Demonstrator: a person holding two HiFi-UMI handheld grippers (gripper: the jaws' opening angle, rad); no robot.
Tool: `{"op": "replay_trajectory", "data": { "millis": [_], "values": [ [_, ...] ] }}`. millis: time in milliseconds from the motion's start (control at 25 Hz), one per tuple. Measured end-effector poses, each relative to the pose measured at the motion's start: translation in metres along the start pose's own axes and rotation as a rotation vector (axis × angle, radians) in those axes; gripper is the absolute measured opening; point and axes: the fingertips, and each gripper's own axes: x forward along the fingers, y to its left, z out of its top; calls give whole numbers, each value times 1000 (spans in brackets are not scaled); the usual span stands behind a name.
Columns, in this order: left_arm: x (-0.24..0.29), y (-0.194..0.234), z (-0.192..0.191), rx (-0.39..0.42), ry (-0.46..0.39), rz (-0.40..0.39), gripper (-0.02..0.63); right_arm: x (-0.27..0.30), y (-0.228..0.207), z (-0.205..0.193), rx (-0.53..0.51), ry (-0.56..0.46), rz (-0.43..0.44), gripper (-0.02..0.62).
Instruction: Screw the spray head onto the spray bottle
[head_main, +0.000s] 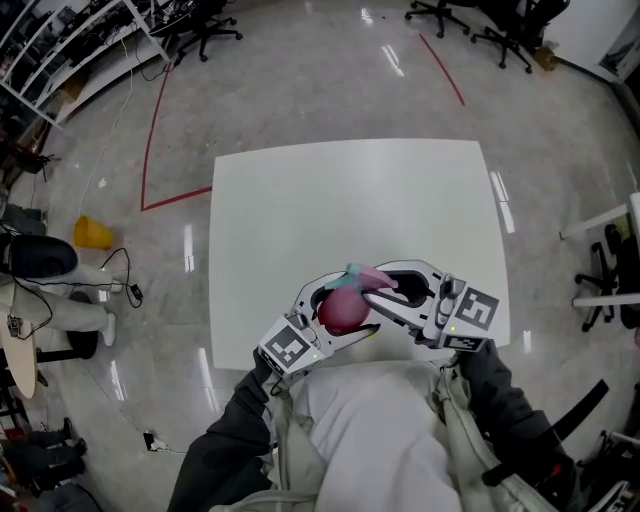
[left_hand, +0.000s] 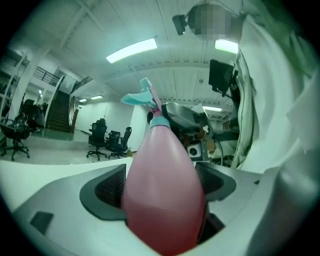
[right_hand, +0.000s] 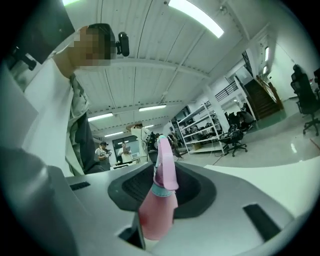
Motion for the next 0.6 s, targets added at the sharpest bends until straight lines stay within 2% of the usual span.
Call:
{"op": "replay_trajectory", "data": {
  "millis": [120, 280, 480, 600],
  "values": [
    [-7, 1, 19, -97, -103, -18, 434, -12, -13, 9, 42, -59, -12, 106],
    [-23, 10, 24, -158, -140, 11, 434, -19, -22, 11, 104, -101, -31, 106],
    [-38, 9, 41, -292, -270, 4, 434, -28, -21, 22, 176, -186, -9, 103],
    [-62, 16, 37, -381, -315, 52, 433, -51, -37, 38, 190, -274, -76, 80]
  ]
}}
